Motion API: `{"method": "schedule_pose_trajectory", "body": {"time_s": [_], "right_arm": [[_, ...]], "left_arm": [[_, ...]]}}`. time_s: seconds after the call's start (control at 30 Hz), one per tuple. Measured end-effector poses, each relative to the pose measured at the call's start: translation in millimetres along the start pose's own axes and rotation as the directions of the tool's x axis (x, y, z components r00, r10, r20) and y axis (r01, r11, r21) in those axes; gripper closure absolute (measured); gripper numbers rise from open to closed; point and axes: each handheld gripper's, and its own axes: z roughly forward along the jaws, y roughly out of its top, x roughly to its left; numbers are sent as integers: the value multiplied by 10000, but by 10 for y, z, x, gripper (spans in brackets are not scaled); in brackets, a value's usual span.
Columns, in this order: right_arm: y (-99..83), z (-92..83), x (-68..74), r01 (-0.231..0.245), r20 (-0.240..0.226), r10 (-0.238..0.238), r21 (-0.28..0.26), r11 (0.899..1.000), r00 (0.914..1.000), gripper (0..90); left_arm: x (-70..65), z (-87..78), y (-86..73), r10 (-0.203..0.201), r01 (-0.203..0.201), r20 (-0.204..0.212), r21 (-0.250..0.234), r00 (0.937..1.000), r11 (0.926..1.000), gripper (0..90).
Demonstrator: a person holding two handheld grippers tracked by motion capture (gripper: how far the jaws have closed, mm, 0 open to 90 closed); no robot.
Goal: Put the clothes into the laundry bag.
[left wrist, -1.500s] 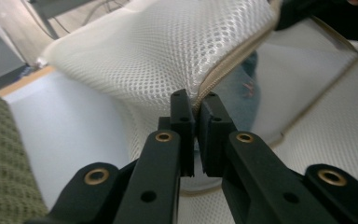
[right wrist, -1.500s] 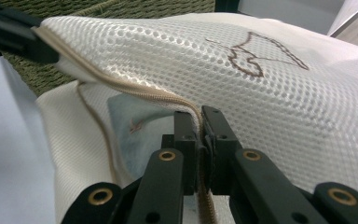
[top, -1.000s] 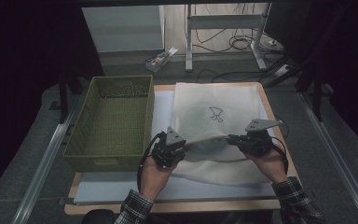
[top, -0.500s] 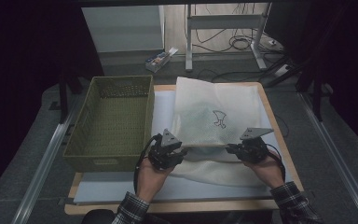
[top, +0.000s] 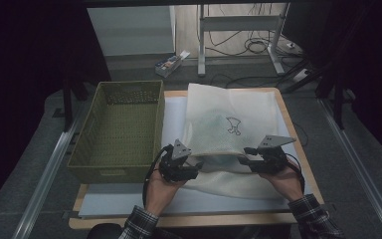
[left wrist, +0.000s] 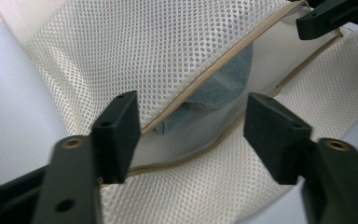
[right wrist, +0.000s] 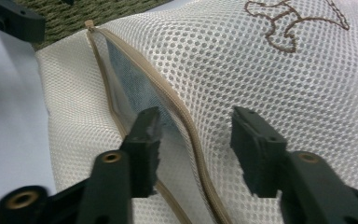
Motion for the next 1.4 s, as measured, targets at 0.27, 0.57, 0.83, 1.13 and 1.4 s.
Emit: {"method": "schedule_pose_trajectory", "body": {"time_s": [0.27,0.57,0.83,1.13,1.4], "right_arm": [[28,13,16,-73,112,75,-155,9999,9999,319],[35,-73,41,-312,24,313,-407,9987,9995,219],[8,-131,96,-139,-12,139,-465,9988,9999,163],[-20,-187,140,-168,-6,168,-544,9984,9999,124],[-72,-260,166,-263,-28,262,-648,9975,9997,98]], "left_arm": [[-2,51,-31,-117,116,213,51,9997,9999,194],[-33,30,-42,-164,156,721,126,9973,9998,89],[-71,-34,-82,-296,301,1072,-34,9938,9995,57],[-84,-129,-150,-428,457,1208,-209,9917,9987,52],[-111,-161,-235,-362,390,1195,-207,9922,9990,42]]}}
